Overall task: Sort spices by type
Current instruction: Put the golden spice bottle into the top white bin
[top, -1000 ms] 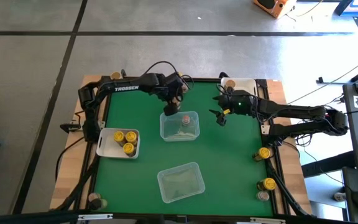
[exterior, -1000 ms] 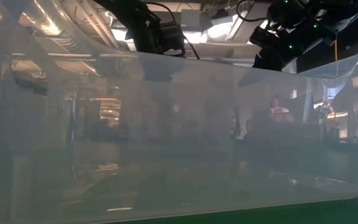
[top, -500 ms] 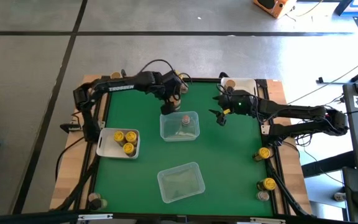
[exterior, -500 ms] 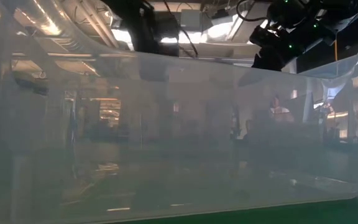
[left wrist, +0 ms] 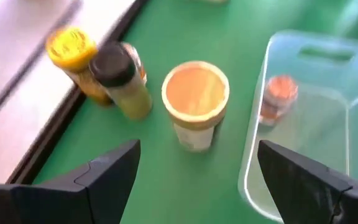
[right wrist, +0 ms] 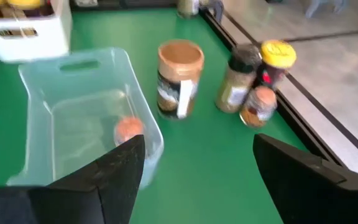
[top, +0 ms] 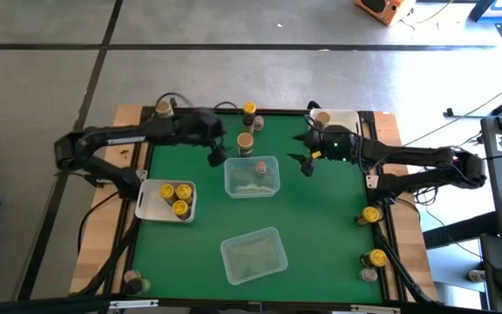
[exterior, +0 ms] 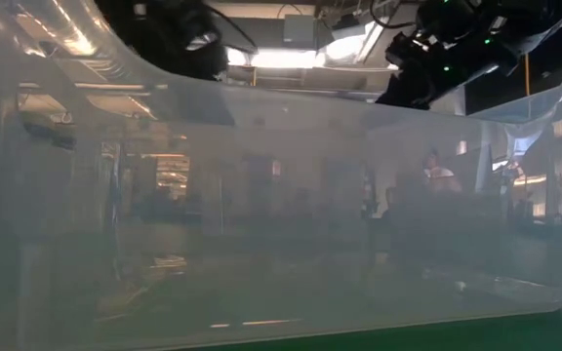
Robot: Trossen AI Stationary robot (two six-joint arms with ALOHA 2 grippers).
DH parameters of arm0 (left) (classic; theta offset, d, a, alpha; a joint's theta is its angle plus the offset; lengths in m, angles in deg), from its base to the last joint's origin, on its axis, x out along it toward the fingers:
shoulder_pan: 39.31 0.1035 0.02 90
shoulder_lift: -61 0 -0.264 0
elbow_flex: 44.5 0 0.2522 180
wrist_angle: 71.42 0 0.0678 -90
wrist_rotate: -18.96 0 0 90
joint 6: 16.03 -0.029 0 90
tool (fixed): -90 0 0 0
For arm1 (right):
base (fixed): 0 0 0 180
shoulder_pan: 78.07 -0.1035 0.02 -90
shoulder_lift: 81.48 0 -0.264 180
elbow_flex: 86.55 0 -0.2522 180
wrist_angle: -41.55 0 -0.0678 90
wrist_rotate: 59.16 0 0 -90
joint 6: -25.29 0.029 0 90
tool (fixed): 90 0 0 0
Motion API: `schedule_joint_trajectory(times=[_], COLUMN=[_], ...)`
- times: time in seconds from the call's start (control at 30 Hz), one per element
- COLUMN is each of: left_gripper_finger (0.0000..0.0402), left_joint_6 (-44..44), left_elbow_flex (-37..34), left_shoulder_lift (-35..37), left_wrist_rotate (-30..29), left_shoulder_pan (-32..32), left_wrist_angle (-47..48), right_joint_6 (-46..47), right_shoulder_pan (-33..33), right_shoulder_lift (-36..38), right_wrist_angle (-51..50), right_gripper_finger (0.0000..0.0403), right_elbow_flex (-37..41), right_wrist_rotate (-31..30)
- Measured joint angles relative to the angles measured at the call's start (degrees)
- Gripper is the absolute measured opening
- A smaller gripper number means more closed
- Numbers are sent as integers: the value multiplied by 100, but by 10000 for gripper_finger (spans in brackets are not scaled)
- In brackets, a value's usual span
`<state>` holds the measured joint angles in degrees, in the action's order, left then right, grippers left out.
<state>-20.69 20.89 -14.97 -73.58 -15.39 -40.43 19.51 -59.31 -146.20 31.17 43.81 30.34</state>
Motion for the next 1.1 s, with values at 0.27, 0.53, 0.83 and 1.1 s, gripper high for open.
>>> schedule_joint_trajectory(times=[0.27, 0.53, 0.83, 1.1], left_gripper_finger=[324, 324, 324, 324], left_joint_6=[484, 530, 371, 280], left_elbow_flex=[-1644, -2028, -2029, -2029], left_shoulder_lift=[1081, 1226, 1223, 1223], left_wrist_rotate=[85, 93, 89, 82], left_shoulder_pan=[-42, -62, -79, -79], left_wrist_angle=[-2518, -2859, -2786, -2662], right_joint_6=[109, 141, 52, -30], right_shoulder_pan=[0, 0, 0, 0], right_shoulder_lift=[-961, -1861, -2986, -3960], right_wrist_angle=[690, 575, 502, 602], right_gripper_finger=[298, 298, 298, 298], right_elbow_flex=[-366, -1275, -2337, -3151], right_wrist_rotate=[9, 9, 279, 184])
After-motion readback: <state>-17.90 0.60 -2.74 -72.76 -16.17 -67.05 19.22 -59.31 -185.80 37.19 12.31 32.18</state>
